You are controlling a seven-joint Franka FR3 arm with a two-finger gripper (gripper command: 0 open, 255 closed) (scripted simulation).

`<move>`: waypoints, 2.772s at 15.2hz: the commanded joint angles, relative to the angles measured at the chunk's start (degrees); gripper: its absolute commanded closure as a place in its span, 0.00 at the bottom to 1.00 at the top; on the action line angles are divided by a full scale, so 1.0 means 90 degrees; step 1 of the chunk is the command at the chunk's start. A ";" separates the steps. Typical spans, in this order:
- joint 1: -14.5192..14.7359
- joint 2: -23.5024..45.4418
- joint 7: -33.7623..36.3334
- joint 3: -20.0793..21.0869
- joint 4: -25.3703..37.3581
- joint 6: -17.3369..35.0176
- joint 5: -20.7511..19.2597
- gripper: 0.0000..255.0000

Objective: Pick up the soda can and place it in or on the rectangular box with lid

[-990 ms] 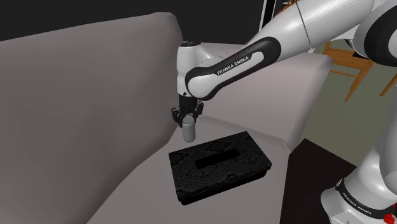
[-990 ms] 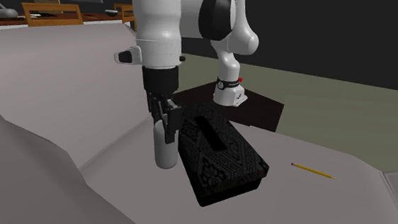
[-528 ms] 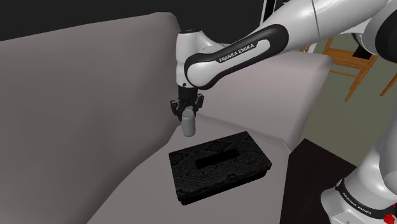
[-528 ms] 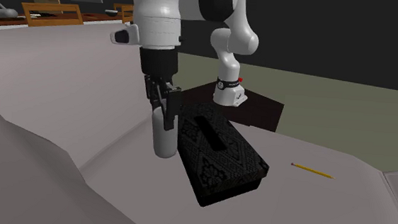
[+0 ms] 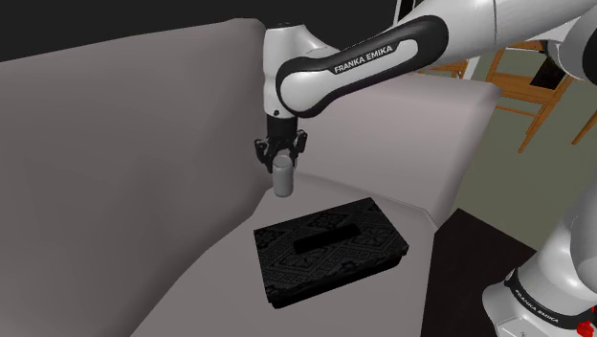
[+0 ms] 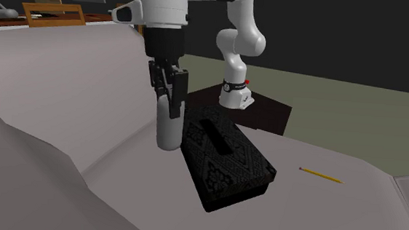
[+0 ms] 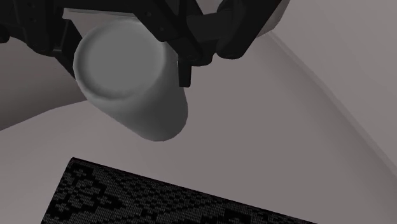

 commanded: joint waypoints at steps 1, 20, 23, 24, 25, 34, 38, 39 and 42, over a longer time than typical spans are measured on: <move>-0.0027 -0.0417 -0.0005 0.0048 -0.0476 0.0080 0.0126 1.00; 0.0190 -0.3127 -0.0133 0.0284 -0.3816 0.0848 0.1194 1.00; 0.0190 -0.3003 -0.0126 0.0312 -0.3969 0.1122 0.1178 1.00; 0.0189 -0.2959 -0.0122 0.0322 -0.4018 0.1214 0.1172 1.00; 0.0189 -0.2912 -0.0118 0.0331 -0.4065 0.1306 0.1164 1.00; 0.0180 -0.2590 -0.0079 0.0388 -0.4327 0.1881 0.1095 1.00; 0.0180 -0.2590 -0.0079 0.0388 -0.4327 0.1881 0.1095 1.00; 0.0180 -0.2590 -0.0079 0.0389 -0.4327 0.1881 0.1095 1.00; 0.0188 -0.2594 -0.0060 0.0400 -0.4324 0.1877 0.1097 0.00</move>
